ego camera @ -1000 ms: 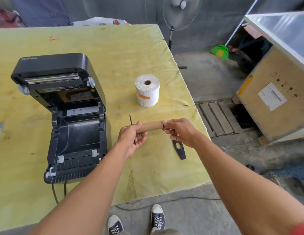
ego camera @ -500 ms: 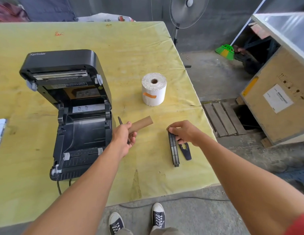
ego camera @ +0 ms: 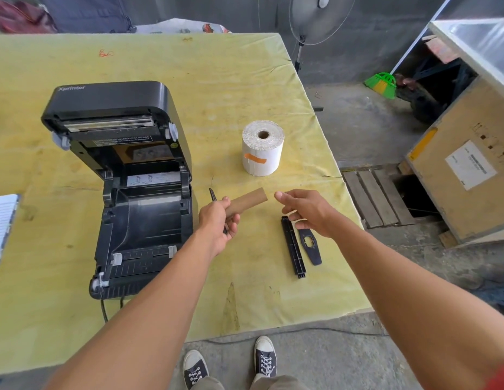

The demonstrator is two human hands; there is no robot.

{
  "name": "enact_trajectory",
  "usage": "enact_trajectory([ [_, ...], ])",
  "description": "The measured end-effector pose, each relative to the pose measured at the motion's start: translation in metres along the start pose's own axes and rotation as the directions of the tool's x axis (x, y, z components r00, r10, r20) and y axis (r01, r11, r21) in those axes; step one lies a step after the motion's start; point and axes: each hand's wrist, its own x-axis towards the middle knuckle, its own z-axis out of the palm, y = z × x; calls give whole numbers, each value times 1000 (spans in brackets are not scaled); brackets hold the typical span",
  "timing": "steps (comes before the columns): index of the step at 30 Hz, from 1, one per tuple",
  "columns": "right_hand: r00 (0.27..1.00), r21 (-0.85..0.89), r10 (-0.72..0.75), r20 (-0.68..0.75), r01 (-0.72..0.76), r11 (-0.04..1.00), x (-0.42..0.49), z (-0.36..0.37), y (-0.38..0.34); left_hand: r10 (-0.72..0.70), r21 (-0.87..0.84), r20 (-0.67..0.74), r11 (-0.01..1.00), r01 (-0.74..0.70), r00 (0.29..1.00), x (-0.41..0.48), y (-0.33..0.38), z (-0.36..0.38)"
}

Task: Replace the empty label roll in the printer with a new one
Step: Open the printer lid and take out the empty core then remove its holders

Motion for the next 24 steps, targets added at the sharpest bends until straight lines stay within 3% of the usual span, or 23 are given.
enact_trajectory([
  [5, 996, 207, -73, 50, 61, 976, -1, 9, -13, -20, -14, 34, 1000, 21, 999, -5, 1, 15],
  [9, 987, 200, -104, 120, 79, 977, 0, 13, -20, -12, 6, 50, 1000, 11, 999, -10, 4, 22],
  [14, 988, 413, -75, -138, 126, 902, 5, 18, -34, 38, 43, 49, 998, -41, 998, -12, 2, 24],
  [15, 986, 366, -73, -148, 124, 923, 6, 15, -36, 57, 88, 34, 994, -60, 998, -11, 1, 23],
  [17, 996, 48, -84, -41, 86, 995, 5, 12, -36, 86, 197, 12, 977, -87, 996, -8, -2, 19],
  [20, 987, -477, 47, 156, 34, 878, -1, 24, -31, 83, 430, -12, 900, -70, 996, -2, -10, 11],
  [24, 980, -615, 47, 191, 83, 784, -7, 44, -12, 137, 710, 53, 692, -133, 989, 4, -29, -1],
])
